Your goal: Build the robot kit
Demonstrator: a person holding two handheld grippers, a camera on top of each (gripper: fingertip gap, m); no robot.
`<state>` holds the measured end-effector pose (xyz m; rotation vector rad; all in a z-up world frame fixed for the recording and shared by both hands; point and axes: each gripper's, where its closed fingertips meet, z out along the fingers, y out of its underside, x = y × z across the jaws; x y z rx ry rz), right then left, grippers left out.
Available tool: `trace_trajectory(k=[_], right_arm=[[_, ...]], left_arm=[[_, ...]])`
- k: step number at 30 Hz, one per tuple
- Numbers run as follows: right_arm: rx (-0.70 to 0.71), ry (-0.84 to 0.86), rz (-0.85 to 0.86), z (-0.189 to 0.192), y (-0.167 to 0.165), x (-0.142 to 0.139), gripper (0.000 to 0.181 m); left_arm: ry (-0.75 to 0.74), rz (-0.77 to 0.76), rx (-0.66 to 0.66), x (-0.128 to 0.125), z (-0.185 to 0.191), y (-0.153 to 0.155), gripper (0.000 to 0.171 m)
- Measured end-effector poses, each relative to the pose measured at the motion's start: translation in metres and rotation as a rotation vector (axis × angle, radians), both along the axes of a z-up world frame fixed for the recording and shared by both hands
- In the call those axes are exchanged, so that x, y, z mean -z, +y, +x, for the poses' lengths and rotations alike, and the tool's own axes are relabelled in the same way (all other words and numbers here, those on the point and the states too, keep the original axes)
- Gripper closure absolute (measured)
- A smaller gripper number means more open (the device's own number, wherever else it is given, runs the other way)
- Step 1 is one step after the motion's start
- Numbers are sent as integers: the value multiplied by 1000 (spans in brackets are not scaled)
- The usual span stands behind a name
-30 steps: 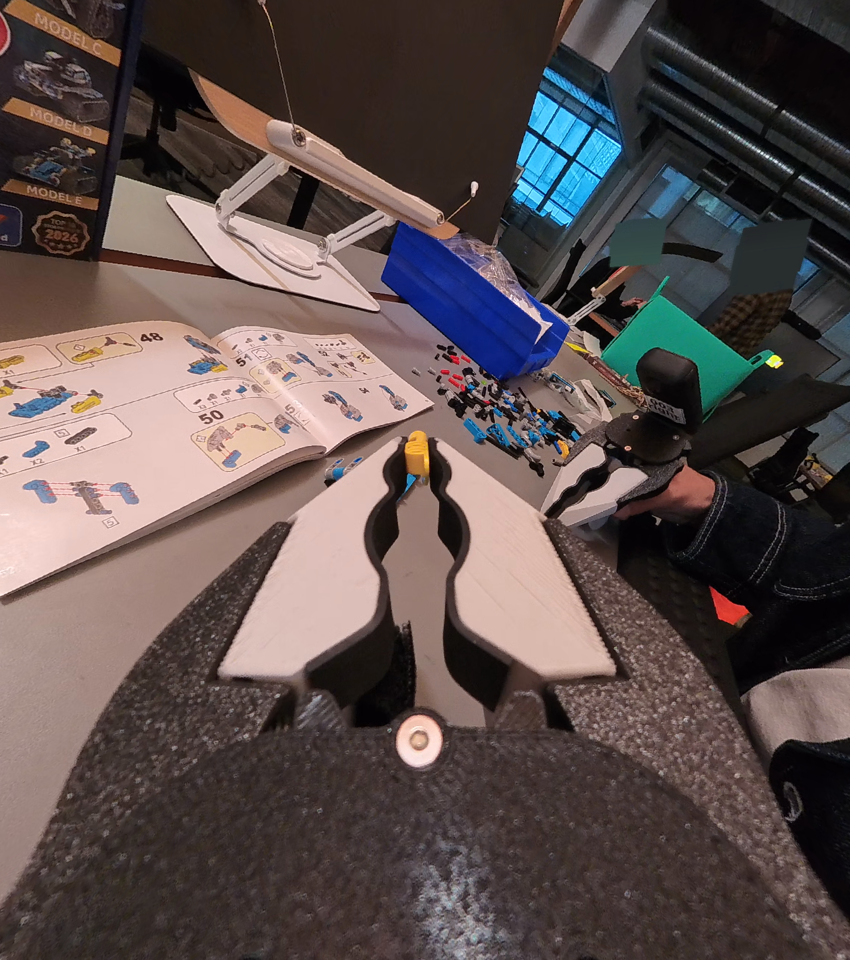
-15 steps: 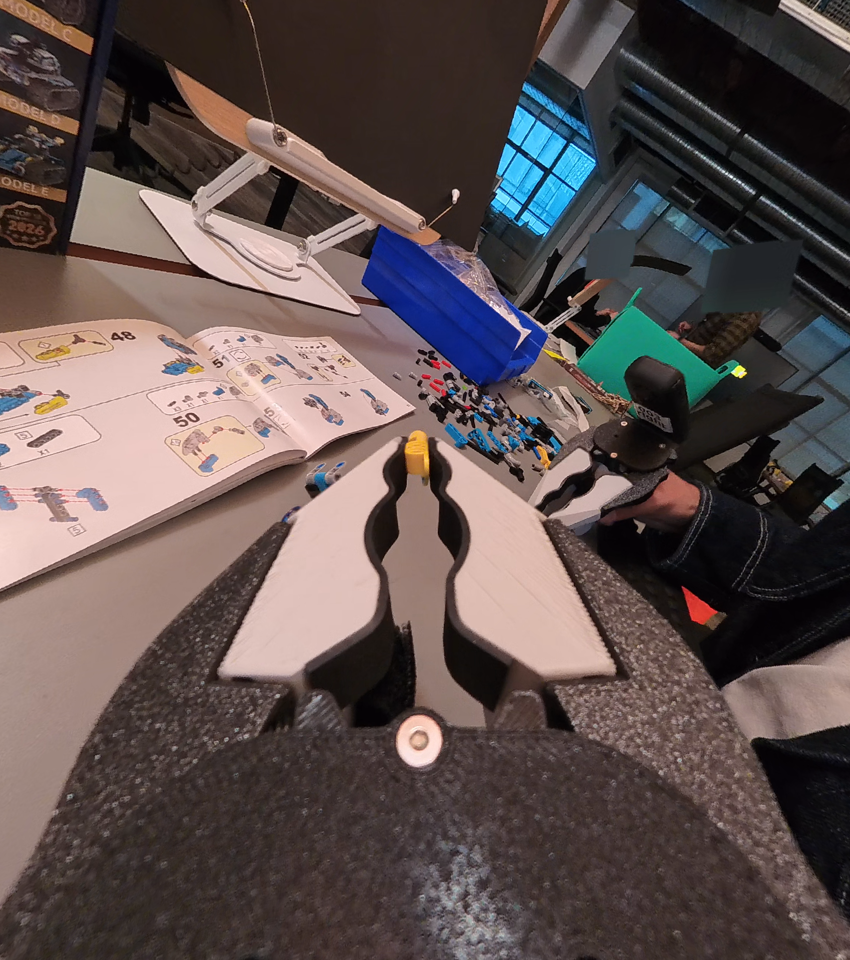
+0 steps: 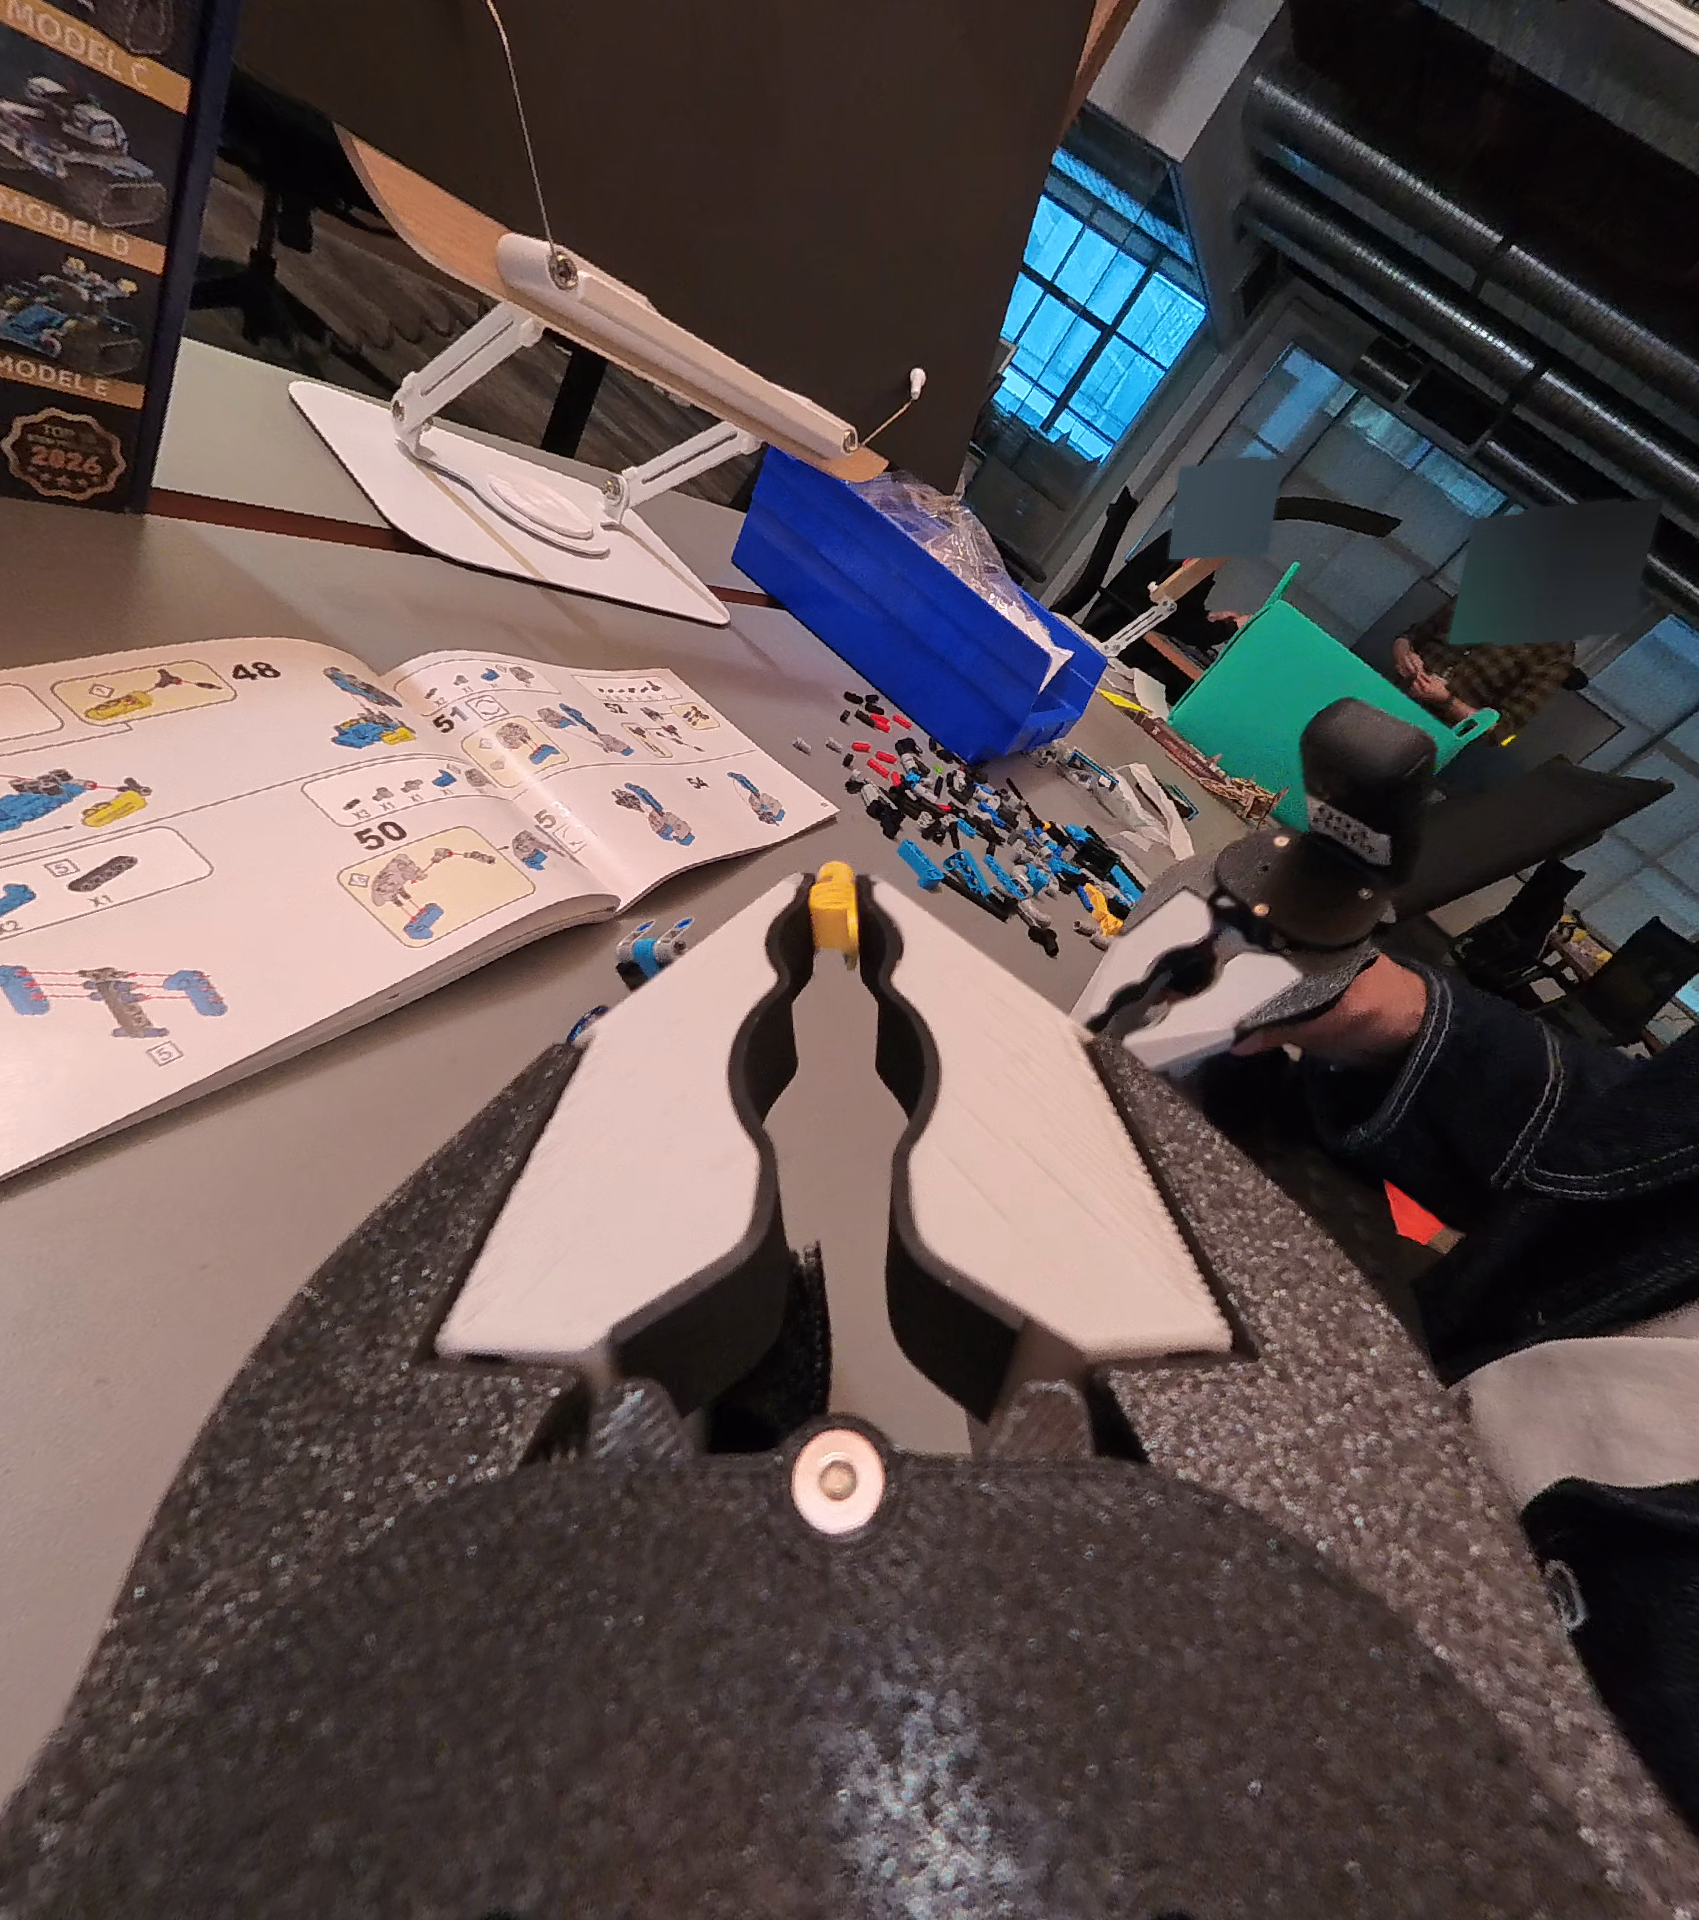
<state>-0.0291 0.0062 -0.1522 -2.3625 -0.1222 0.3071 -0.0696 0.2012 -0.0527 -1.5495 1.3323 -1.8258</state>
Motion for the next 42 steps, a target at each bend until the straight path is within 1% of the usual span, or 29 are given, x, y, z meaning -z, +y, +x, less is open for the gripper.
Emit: trace_trajectory(k=[2, 4, 6, 10, 12, 14, 18, 21, 23, 27, 30, 33, 35, 39, 42], right_arm=[[6, -24, 11, 12, -4, -7, 169], [-6, -37, -37, 25, -14, -6, 168], [-38, -43, -62, 33, -16, -5, 166], [-145, 1, -107, 29, -13, 1, 167], [-169, -17, -98, 32, -8, 5, 168], [-196, 5, -85, 31, -6, 5, 168], [-196, 9, -73, 33, -6, 6, 171], [-197, 1, -97, 28, -13, 9, 172], [-193, 30, -106, 19, -17, 10, 172], [-167, 37, -77, 9, -14, 11, 171], [-143, 11, -91, 15, -17, 8, 172], [-116, 34, -52, 24, -13, -2, 172], [-130, 66, -53, 24, -7, -2, 168], [-217, 20, -112, 17, -3, 10, 166], [-204, 40, -121, 17, -2, 10, 168]], left_arm=[[1, -2, -3, 0, -1, 1, 164], [-4, -2, -3, -1, -1, 1, 164], [-5, 0, 0, -2, -1, 0, 164], [-4, 11, 1, -2, -2, -1, 164], [-7, 11, -5, -3, -3, 1, 164], [-9, 7, -7, -3, -3, 1, 164], [-9, 10, -7, -3, -3, 2, 164], [-9, 11, -10, -3, -3, 2, 164], [-12, 9, -13, -4, -4, 3, 164], [-16, 2, -9, -5, -3, 2, 164], [-11, 8, -5, -4, -4, 1, 164], [-14, 3, -3, -5, -4, 1, 164], [-12, 6, -1, -5, -3, 0, 164], [-1, 19, -2, -2, -3, 0, 164], [1, 16, -1, -1, -3, 0, 164]])
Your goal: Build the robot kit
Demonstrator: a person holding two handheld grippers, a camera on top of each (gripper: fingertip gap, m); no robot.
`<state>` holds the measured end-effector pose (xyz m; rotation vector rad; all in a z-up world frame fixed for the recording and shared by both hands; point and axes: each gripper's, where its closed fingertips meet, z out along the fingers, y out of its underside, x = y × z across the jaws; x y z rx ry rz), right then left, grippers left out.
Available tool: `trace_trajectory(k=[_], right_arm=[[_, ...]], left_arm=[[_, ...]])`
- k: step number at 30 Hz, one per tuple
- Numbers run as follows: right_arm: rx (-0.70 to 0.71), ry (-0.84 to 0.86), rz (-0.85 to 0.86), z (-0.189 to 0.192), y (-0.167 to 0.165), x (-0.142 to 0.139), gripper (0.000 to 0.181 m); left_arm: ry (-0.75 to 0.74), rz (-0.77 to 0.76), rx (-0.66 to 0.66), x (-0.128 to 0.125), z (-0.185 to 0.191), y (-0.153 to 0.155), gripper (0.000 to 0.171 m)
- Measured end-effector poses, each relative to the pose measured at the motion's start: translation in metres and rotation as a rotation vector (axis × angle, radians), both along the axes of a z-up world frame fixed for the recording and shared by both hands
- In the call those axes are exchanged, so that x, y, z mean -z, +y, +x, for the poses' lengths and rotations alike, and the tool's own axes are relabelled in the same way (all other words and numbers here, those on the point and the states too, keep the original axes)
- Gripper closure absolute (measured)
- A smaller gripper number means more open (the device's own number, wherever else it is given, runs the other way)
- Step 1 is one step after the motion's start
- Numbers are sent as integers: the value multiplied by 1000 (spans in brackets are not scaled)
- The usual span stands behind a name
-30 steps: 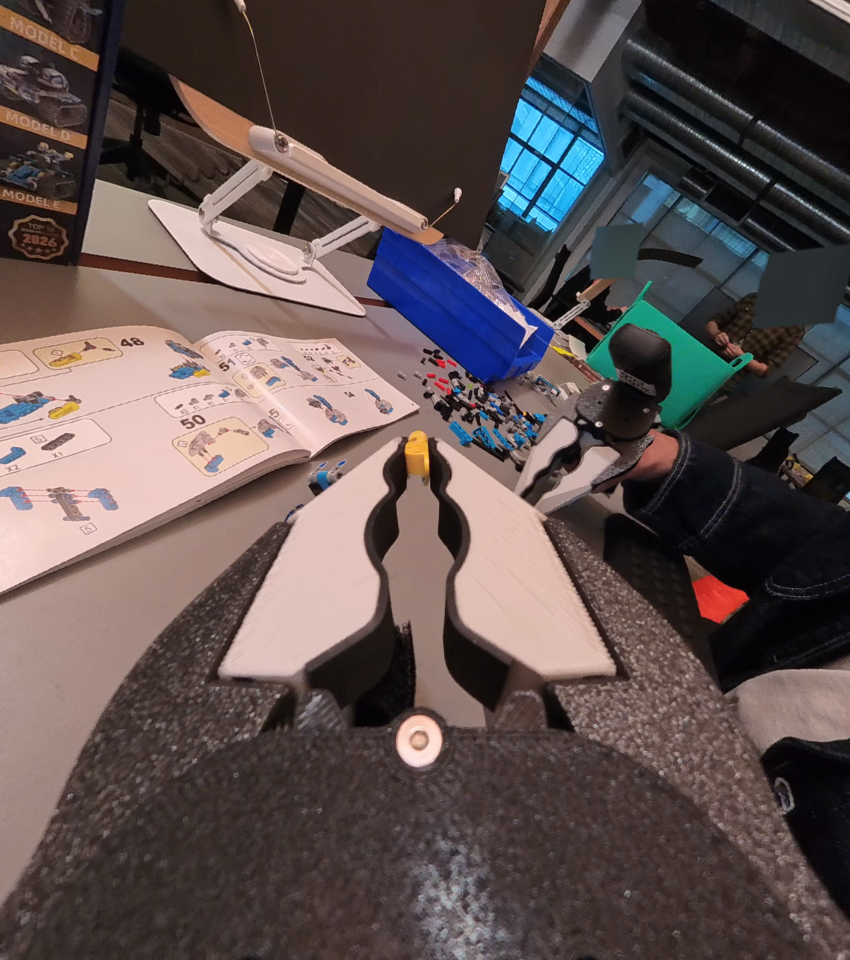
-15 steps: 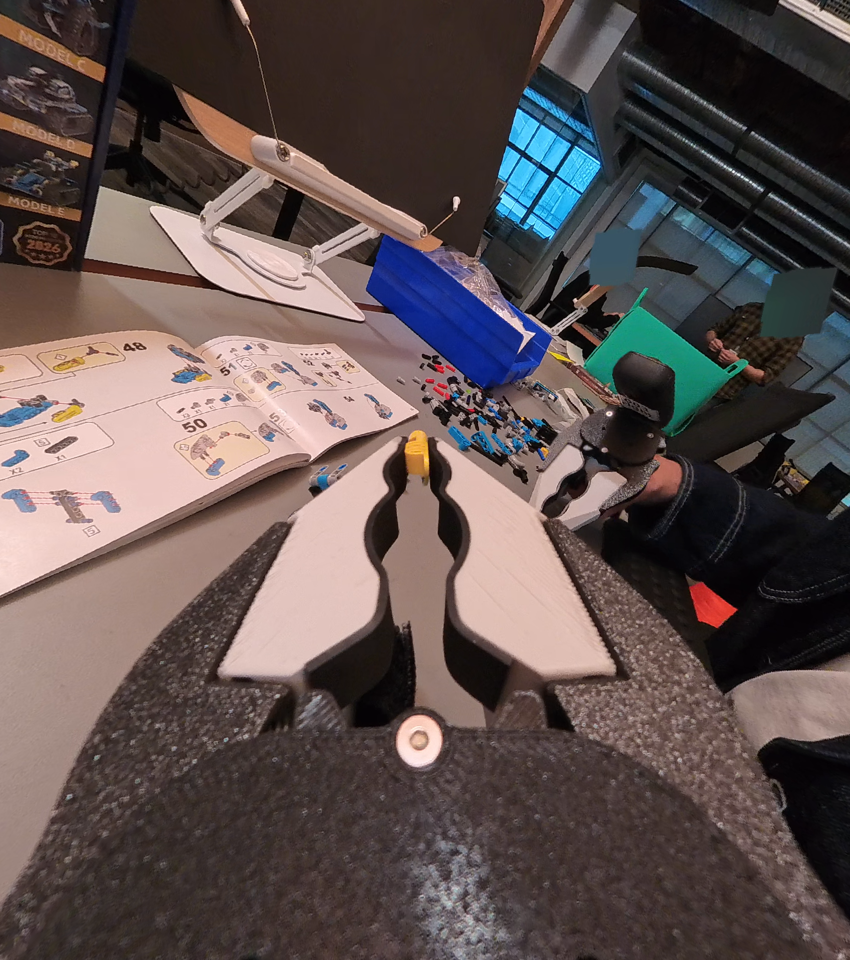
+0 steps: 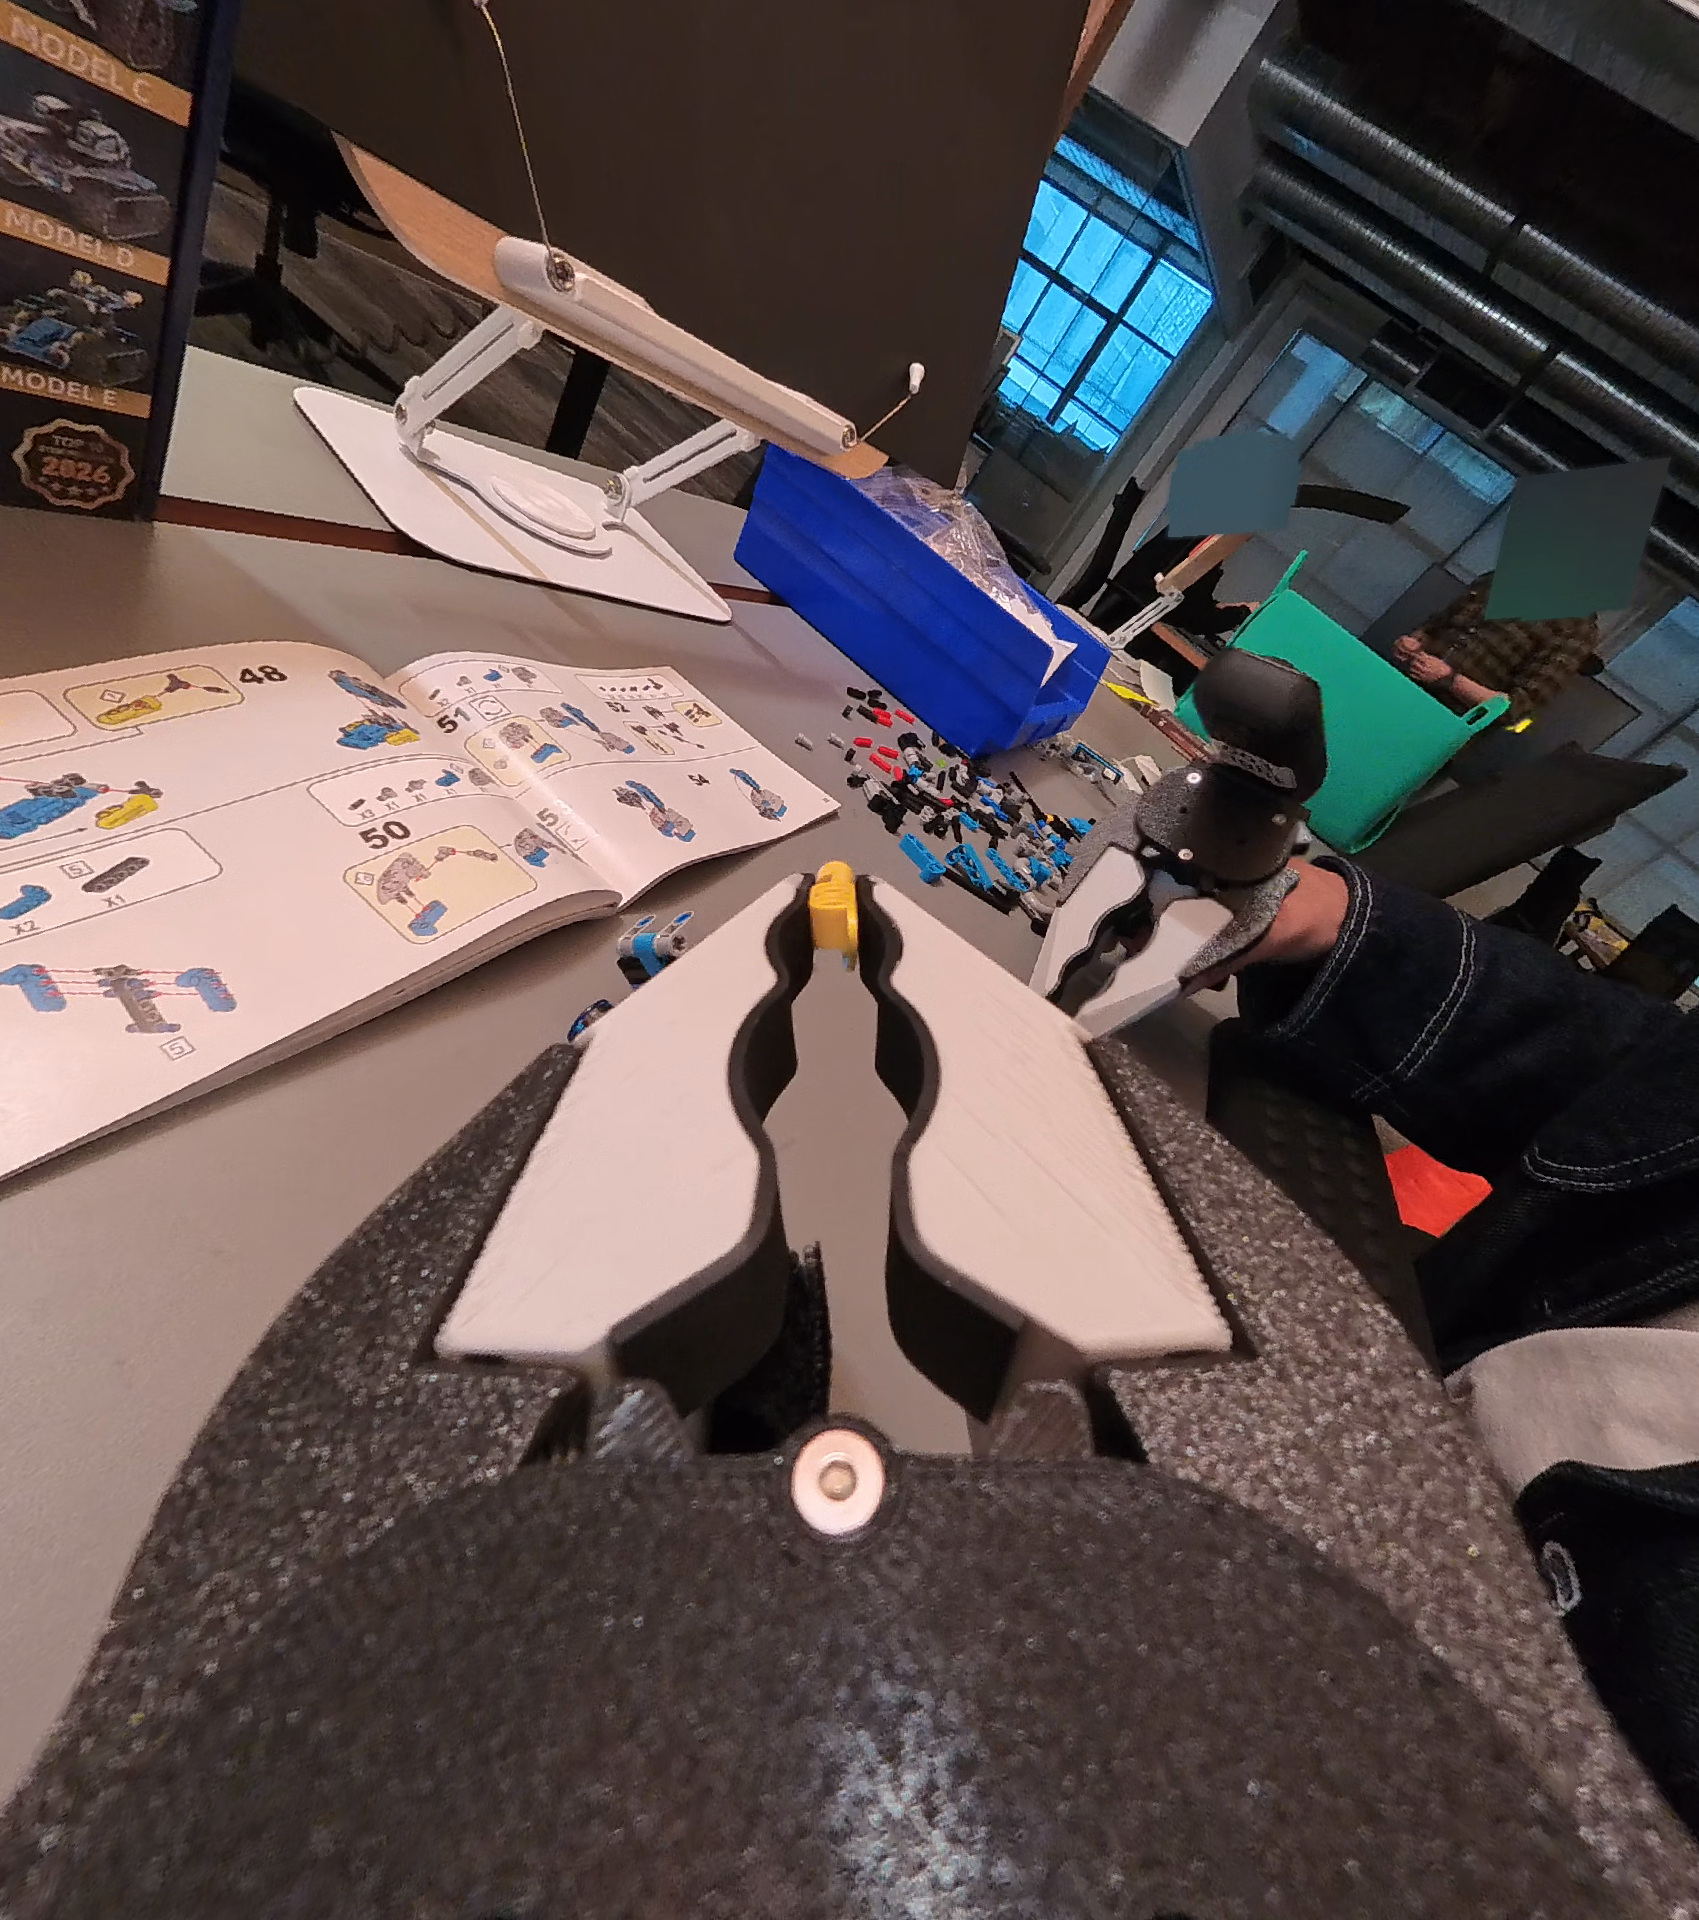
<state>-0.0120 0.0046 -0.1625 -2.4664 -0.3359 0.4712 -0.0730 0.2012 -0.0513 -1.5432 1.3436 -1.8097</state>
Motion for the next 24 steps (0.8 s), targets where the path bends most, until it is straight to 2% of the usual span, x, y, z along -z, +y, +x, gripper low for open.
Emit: trace_trajectory(k=[3, 5, 8, 11, 14, 20, 24], right_arm=[[23, 40, -9, 0, 0, 0, 170], [17, 2, 10, 0, 2, -1, 172], [69, -13, 119, 1, 15, -13, 172], [208, 92, 350, 6, 44, -53, 172], [267, 234, 598, -4, 74, -102, 172], [324, 436, 791, -21, 130, -158, 172], [356, 546, 847, -28, 155, -175, 173]], left_arm=[[5, 2, 13, 1, 1, -3, 164], [11, 8, 22, 3, 1, -6, 164], [23, 10, 32, 5, 3, -10, 164], [0, -30, 56, 1, 5, -18, 164], [-62, -139, 123, -12, 6, -33, 164], [-208, -359, 139, -40, 6, -36, 164], [-275, -387, 90, -52, 7, -29, 164]])
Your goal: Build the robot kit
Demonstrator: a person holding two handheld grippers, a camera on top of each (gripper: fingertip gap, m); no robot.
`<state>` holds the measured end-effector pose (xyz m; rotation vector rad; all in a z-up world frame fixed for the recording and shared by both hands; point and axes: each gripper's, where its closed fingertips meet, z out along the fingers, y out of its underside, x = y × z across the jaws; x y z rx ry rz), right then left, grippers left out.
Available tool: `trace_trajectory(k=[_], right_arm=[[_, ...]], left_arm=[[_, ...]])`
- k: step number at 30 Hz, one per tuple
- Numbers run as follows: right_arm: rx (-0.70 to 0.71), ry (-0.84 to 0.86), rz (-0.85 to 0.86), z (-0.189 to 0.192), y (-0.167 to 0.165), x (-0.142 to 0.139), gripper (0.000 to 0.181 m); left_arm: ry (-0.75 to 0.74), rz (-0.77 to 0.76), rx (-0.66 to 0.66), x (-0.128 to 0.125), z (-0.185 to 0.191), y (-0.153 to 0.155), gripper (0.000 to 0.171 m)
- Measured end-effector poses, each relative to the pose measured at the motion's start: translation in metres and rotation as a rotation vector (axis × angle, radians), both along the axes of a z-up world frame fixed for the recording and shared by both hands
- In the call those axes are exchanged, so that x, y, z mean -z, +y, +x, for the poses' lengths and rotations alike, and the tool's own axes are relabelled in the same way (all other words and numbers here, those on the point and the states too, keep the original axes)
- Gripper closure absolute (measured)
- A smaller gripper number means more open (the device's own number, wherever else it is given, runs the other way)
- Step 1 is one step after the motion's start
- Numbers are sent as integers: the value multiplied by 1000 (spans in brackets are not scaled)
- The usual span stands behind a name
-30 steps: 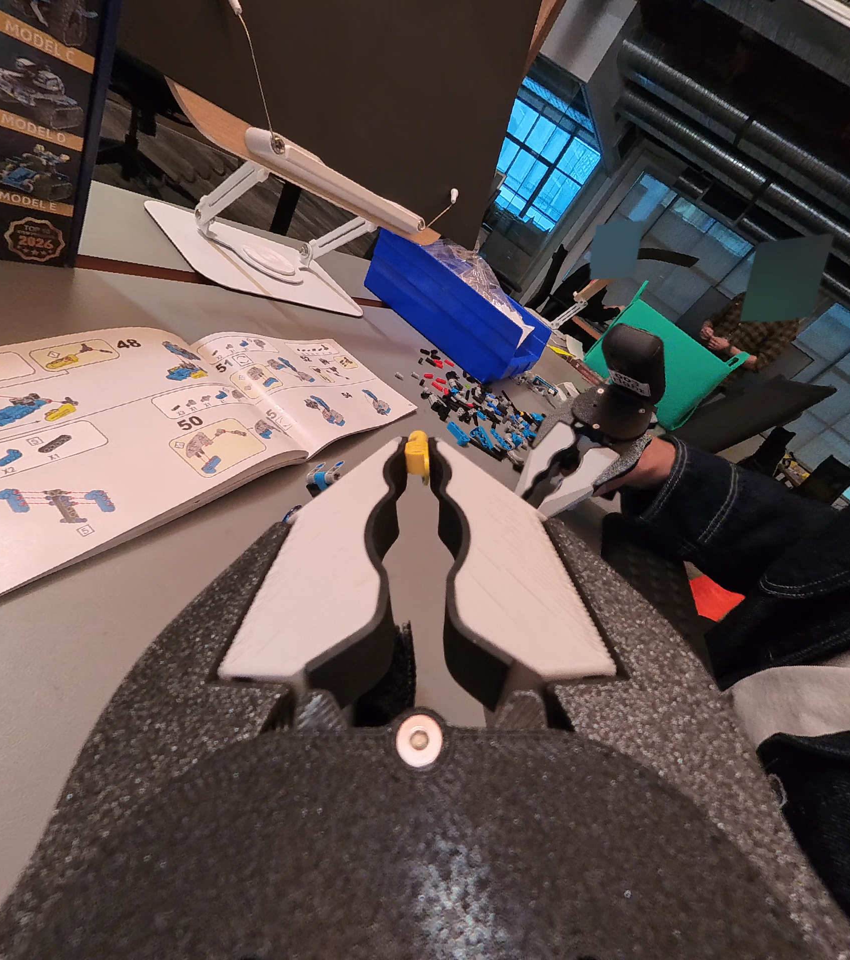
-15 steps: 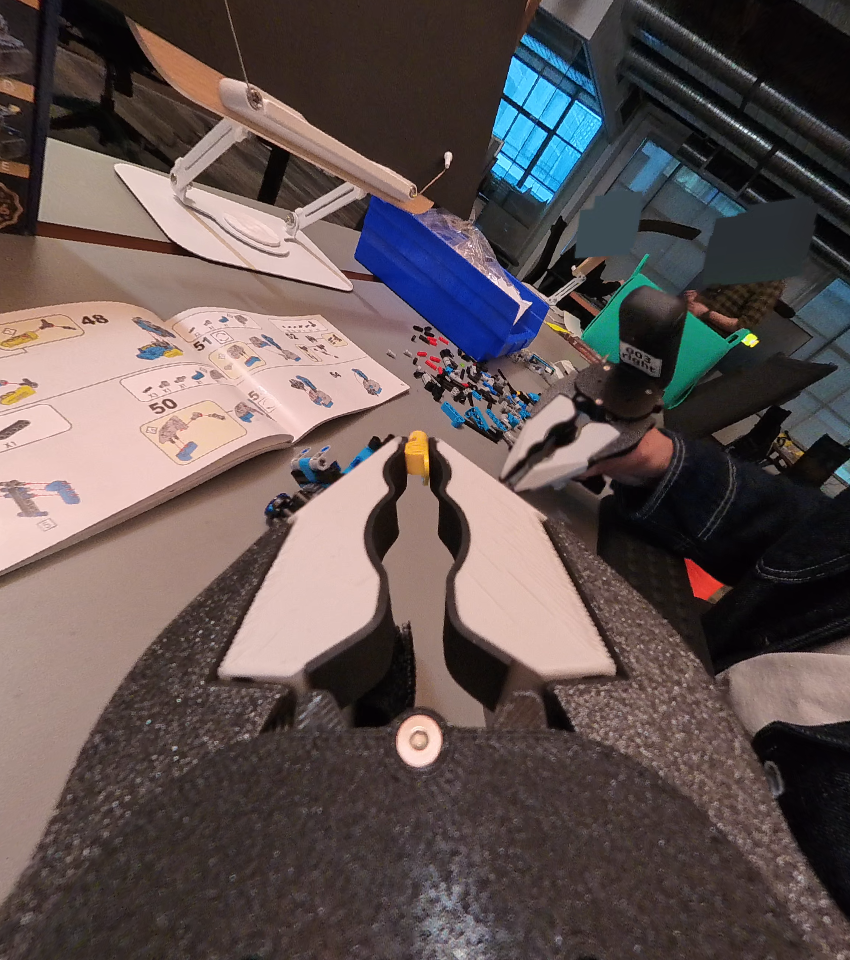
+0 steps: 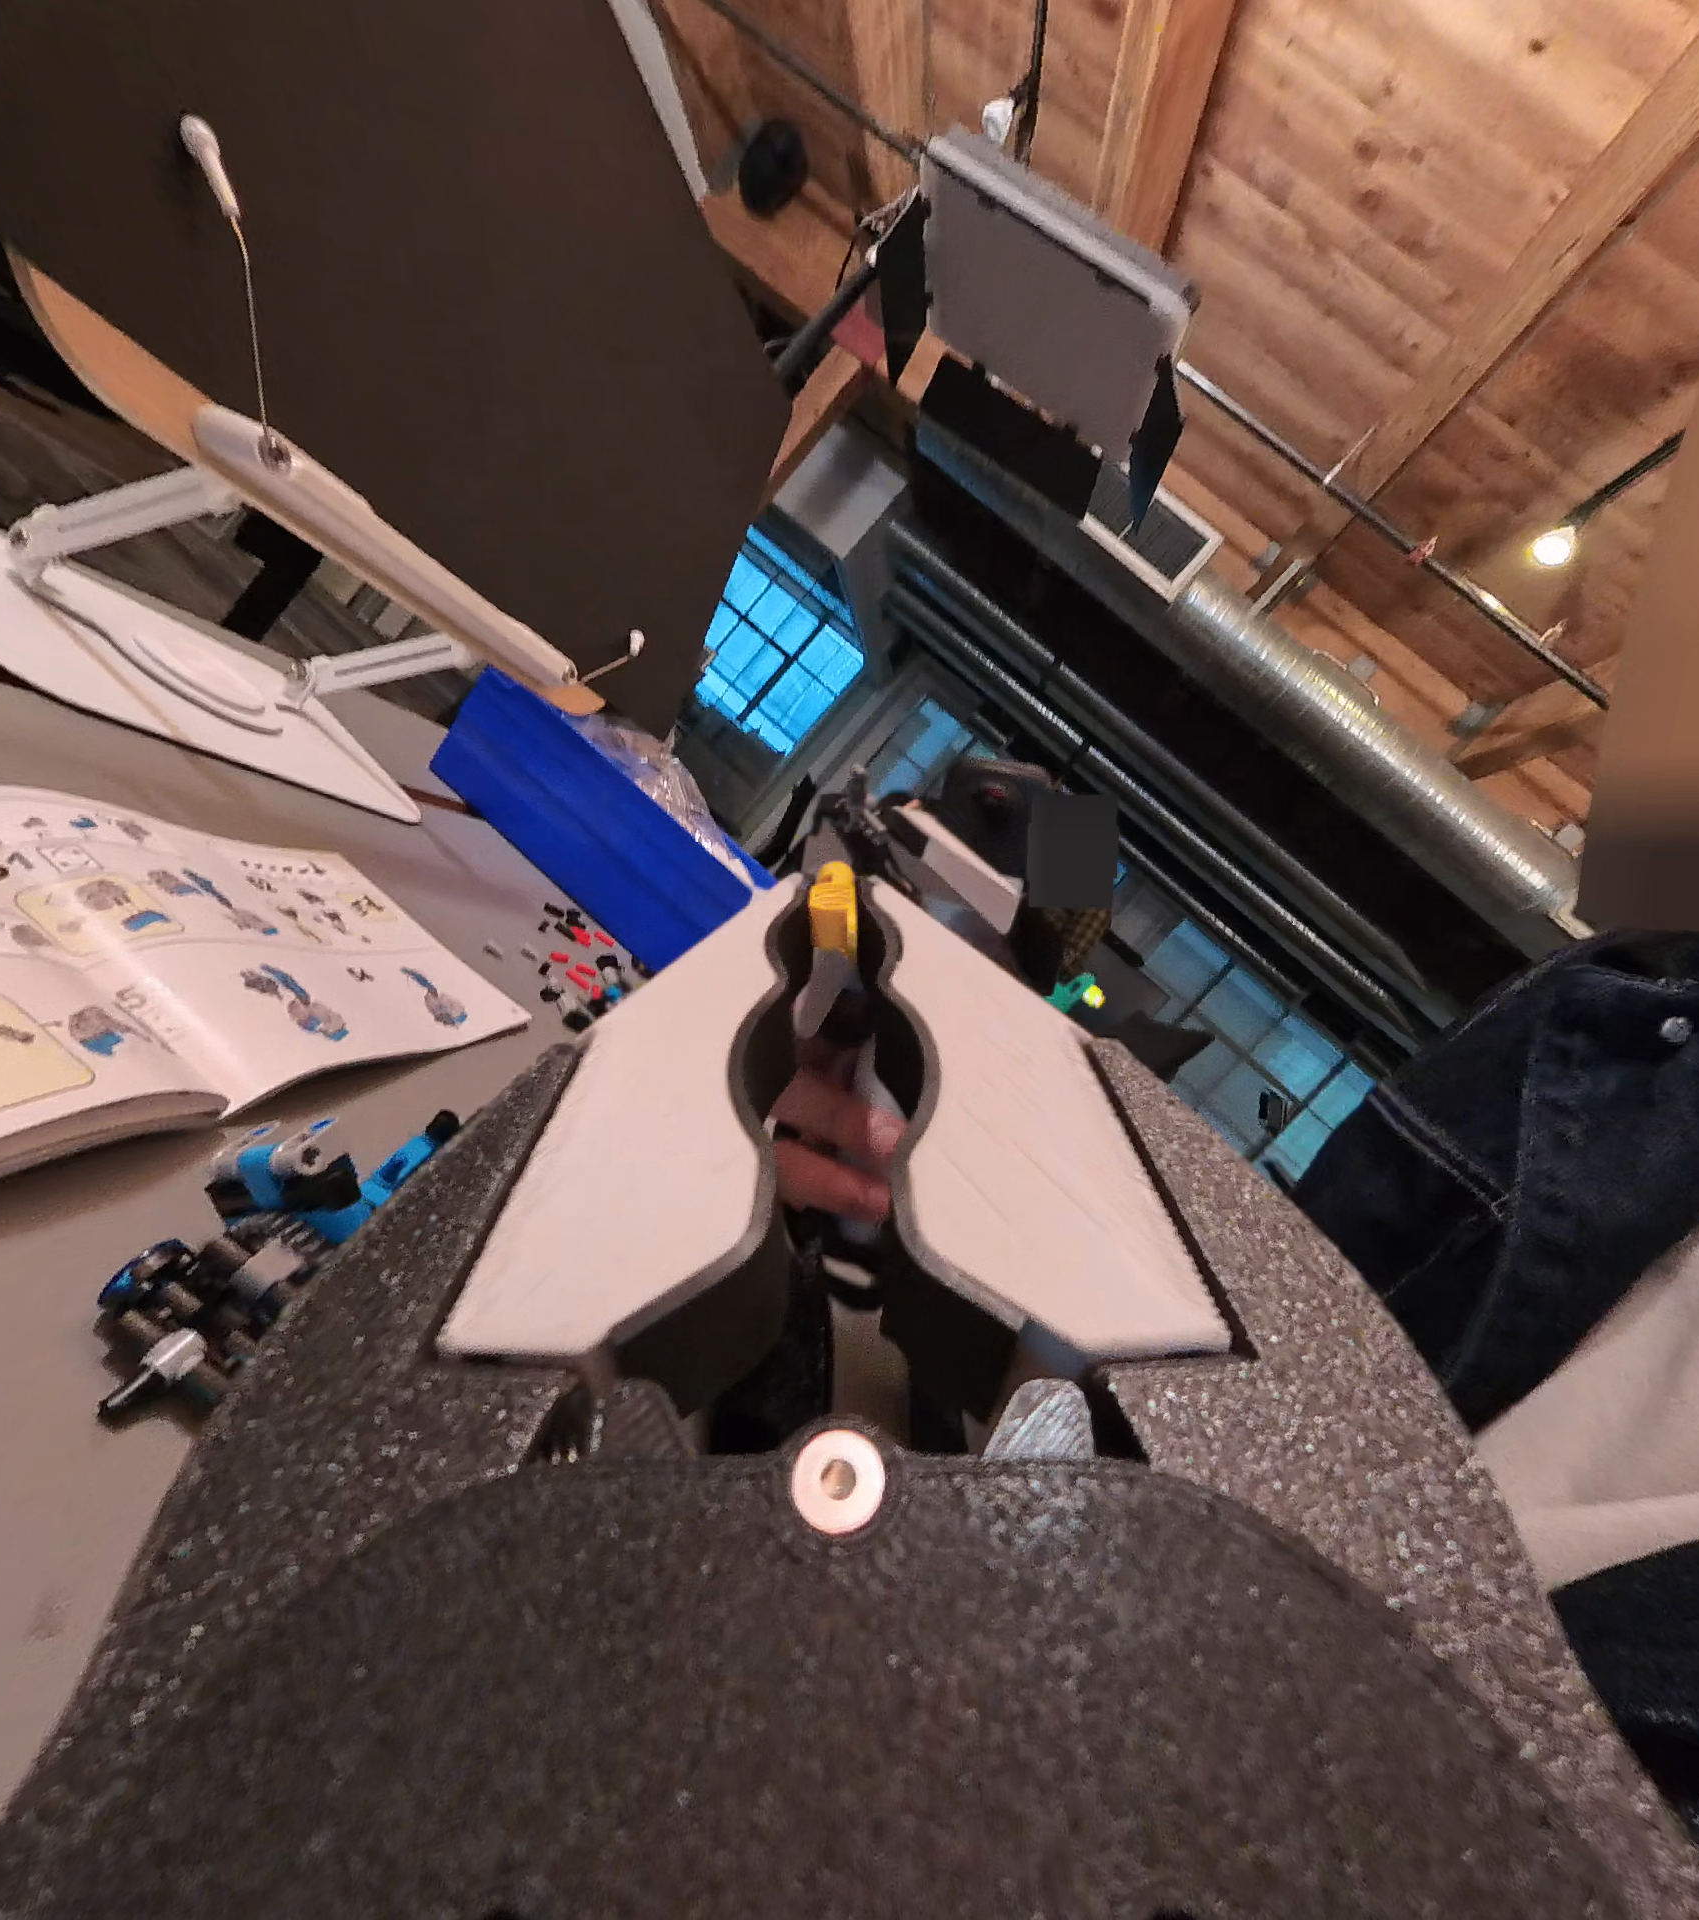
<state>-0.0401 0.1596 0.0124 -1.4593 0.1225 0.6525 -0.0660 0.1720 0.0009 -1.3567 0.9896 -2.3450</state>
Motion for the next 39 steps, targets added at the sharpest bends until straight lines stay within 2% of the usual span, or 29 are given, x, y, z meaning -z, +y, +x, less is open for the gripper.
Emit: trace_trajectory(k=[6, 12, 20, 39], right_arm=[[49, 43, 43, 3, 9, -8, 173], [84, 55, 51, 5, 7, -7, 173], [157, 88, 14, 23, -3, 2, 173], [256, -121, -22, 24, 0, 10, 173]], left_arm=[[-77, -163, 19, -12, -1, 7, 164], [-106, -263, 54, -13, 12, -2, 165], [-71, -265, 59, -4, 33, -18, 164], [-67, -393, 58, -2, 39, -13, 165]])
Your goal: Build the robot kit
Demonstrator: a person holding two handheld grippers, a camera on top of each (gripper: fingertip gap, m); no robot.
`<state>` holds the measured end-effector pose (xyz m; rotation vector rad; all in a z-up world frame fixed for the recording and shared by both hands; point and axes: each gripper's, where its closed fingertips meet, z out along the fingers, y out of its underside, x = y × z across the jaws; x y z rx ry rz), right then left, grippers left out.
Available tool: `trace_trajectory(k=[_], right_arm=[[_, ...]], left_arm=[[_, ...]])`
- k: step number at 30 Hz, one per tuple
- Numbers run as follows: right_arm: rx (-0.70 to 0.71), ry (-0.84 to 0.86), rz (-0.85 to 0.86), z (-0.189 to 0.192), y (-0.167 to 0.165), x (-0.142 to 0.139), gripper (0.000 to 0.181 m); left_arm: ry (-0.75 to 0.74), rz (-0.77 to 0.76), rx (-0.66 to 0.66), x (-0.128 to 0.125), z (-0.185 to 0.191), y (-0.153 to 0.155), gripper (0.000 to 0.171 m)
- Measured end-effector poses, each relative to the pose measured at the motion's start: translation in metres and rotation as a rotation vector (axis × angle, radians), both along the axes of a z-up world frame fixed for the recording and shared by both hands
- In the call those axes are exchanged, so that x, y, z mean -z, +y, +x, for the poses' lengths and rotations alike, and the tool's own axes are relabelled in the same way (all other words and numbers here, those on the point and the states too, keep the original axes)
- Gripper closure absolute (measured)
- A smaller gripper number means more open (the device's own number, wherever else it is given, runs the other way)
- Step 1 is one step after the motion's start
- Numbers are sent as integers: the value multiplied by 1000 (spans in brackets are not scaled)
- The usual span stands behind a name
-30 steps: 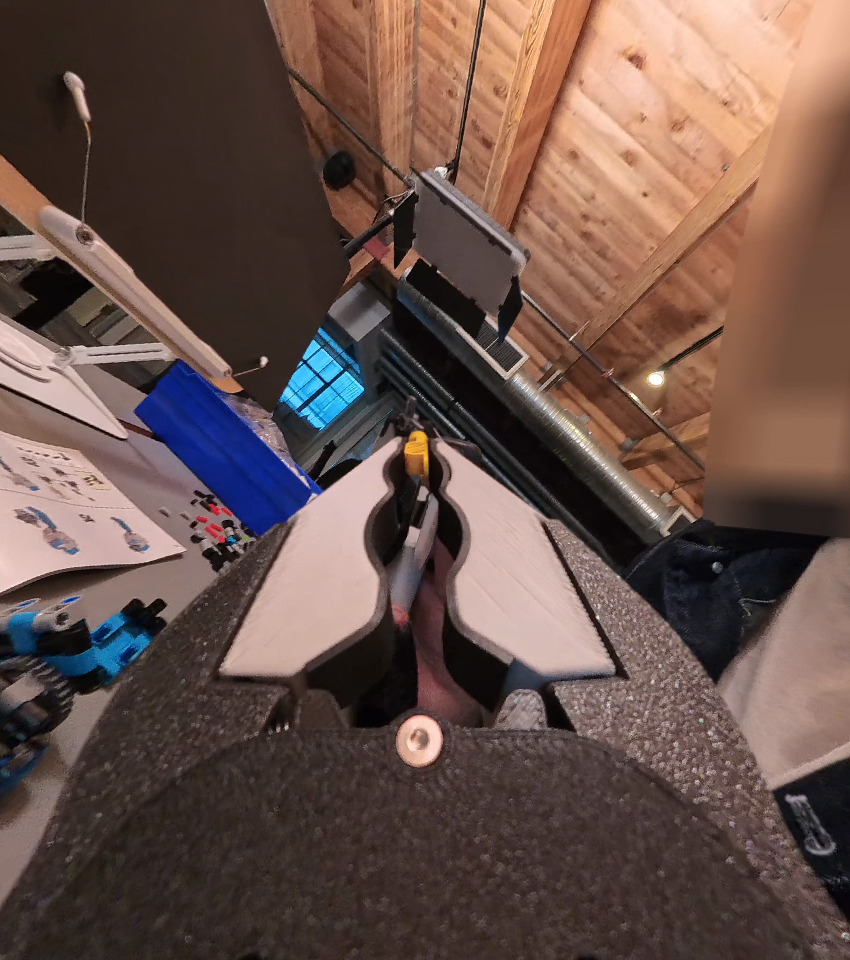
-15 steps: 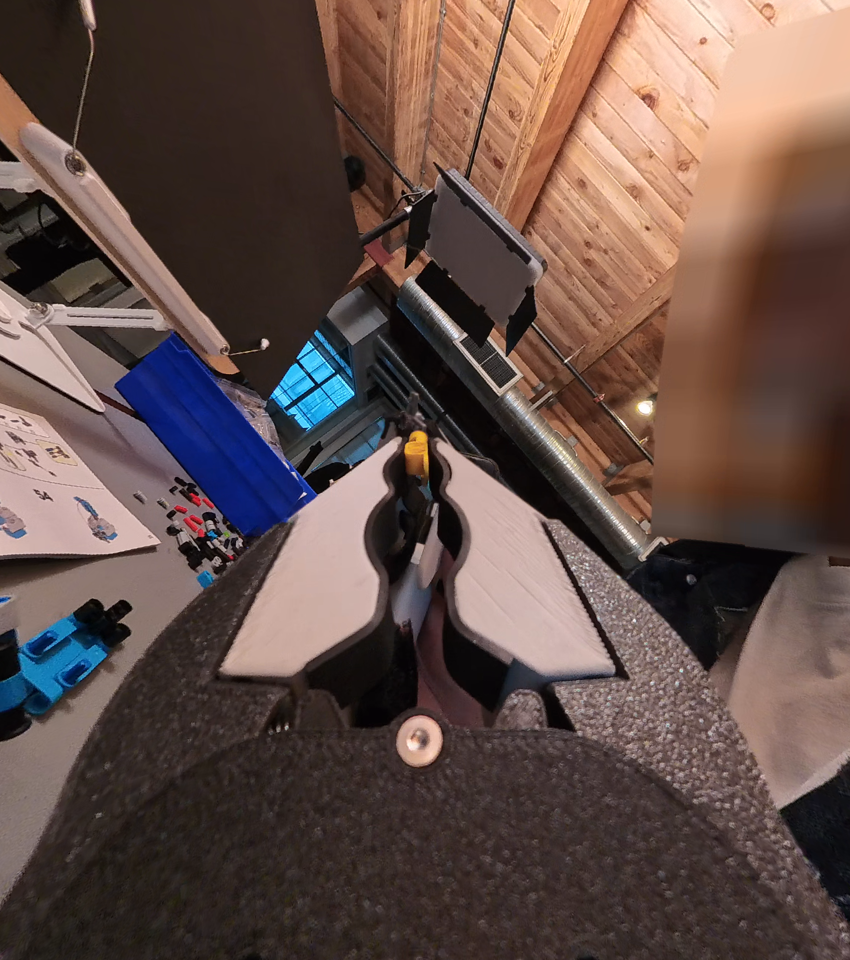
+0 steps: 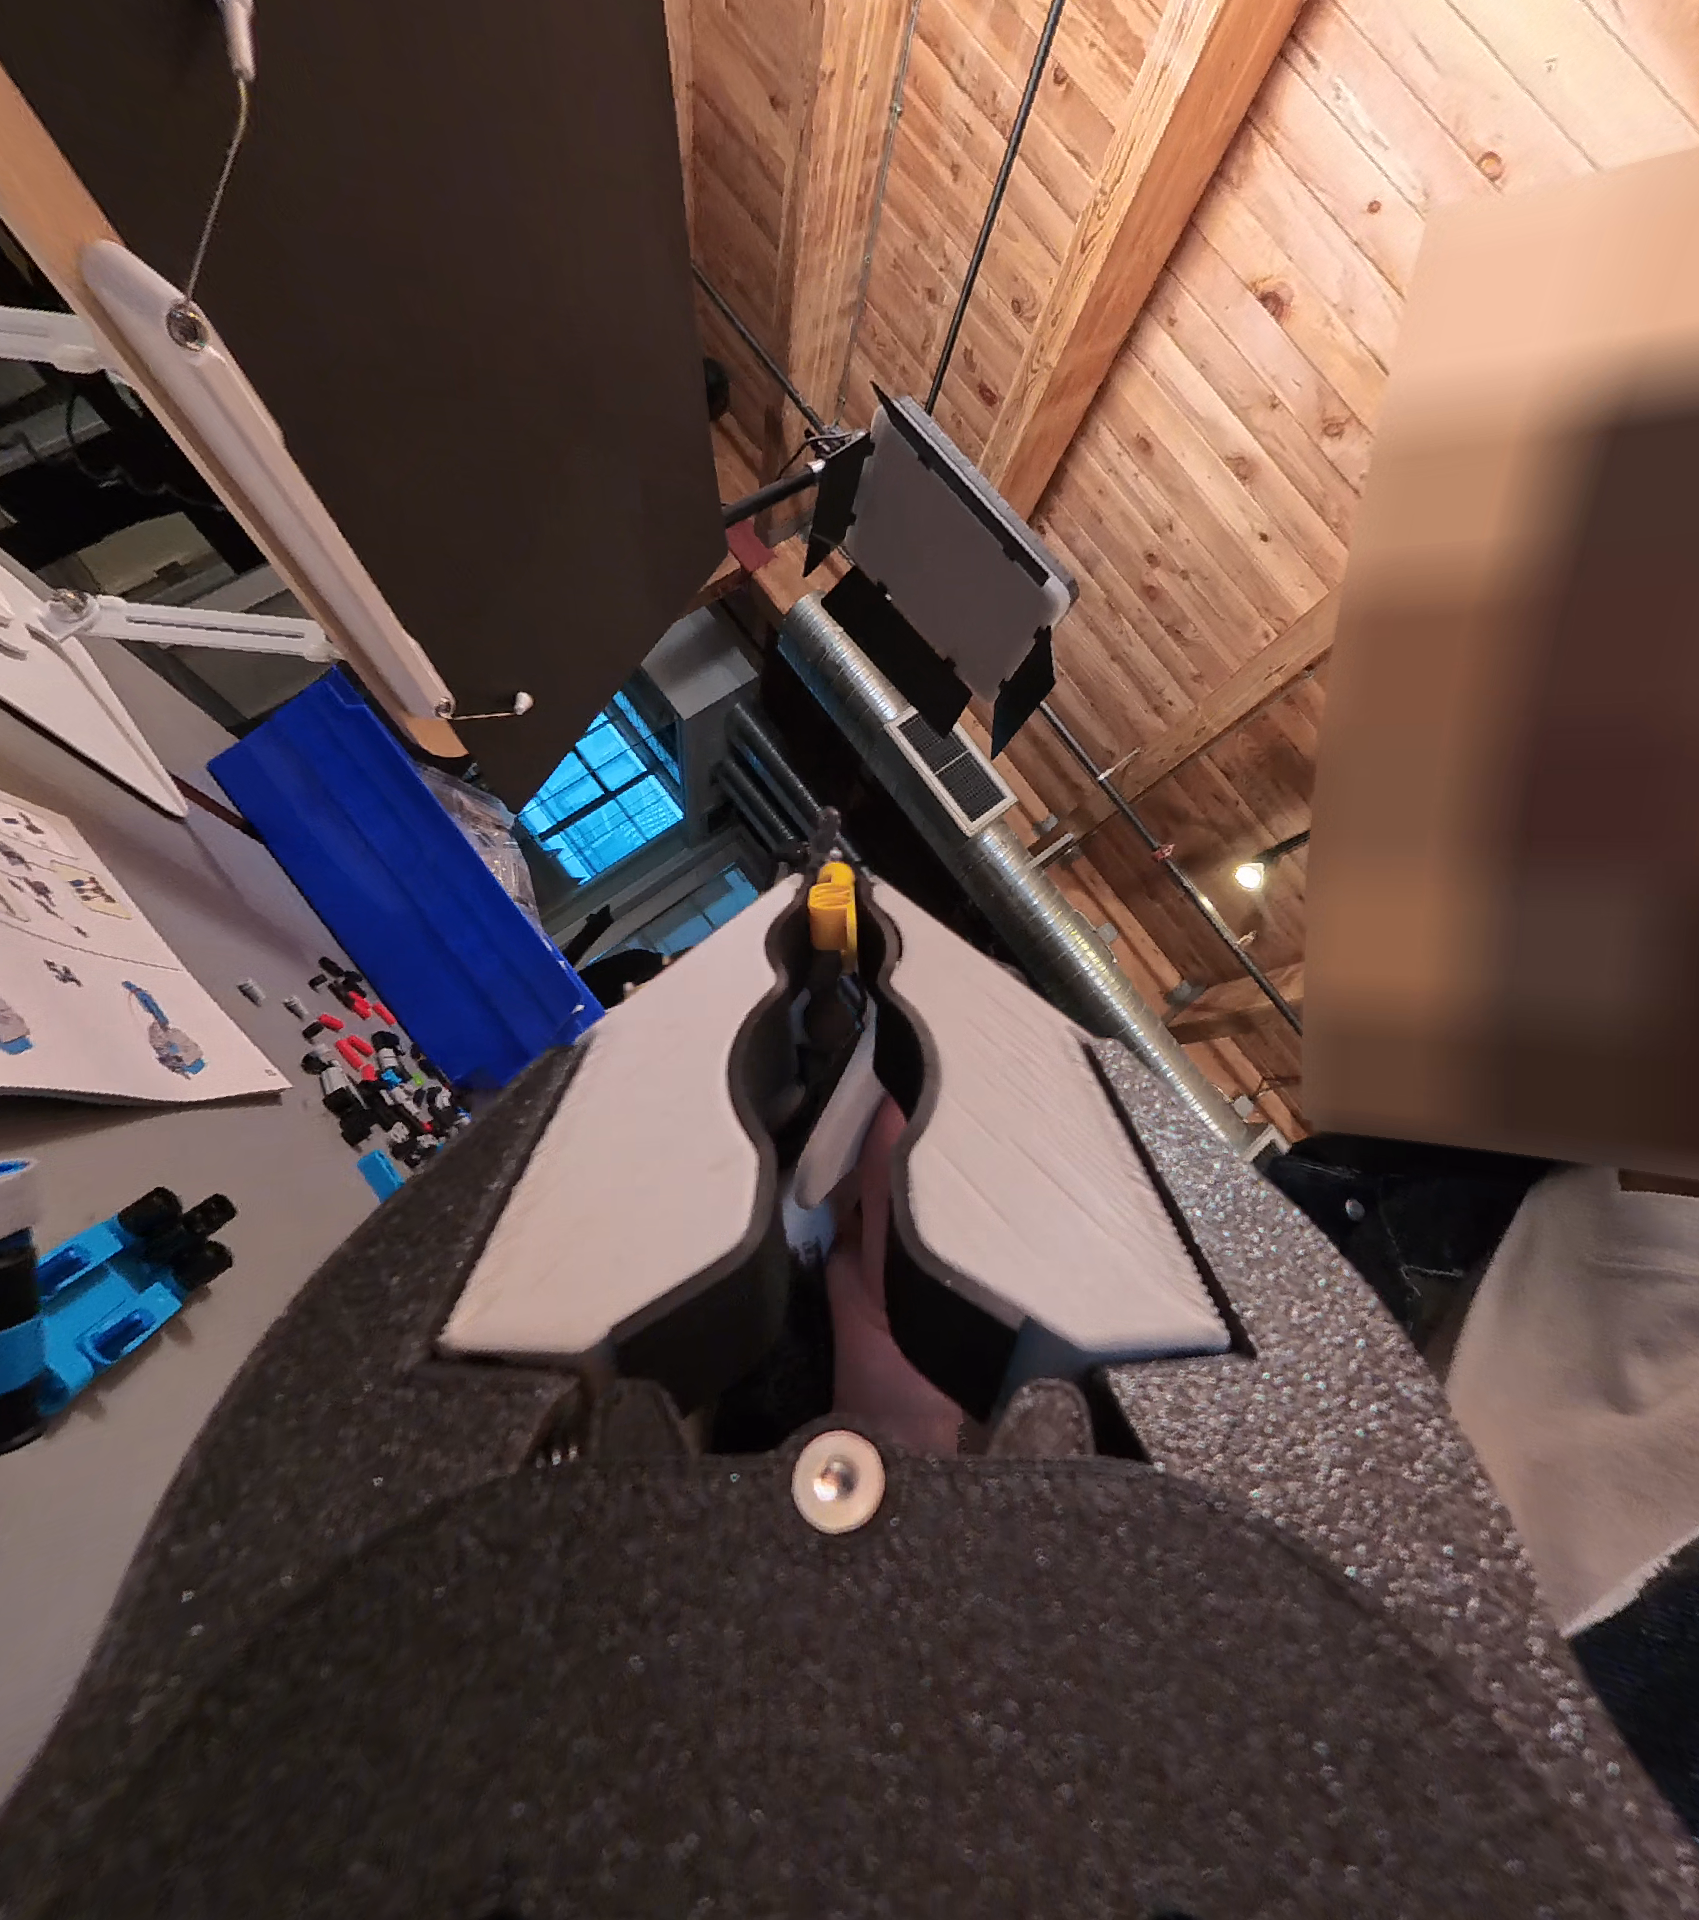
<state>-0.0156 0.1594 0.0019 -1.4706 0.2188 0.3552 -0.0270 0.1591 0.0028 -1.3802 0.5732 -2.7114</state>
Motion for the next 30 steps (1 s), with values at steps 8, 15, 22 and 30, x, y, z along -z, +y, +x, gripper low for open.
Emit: trace_trajectory(k=[8, 15, 22, 30], right_arm=[[8, 10, -1, 0, 0, 1, 173], [-2, 46, 17, 1, -1, 2, 173], [96, -113, -22, 4, 0, 3, 173], [155, -204, 7, 2, -3, -2, 174]], left_arm=[[29, 106, -53, 1, 1, -1, 165], [37, 123, -62, 2, 2, -2, 165], [33, -66, -2, 6, 5, -3, 165], [1, -179, 35, 2, 4, -2, 166]])
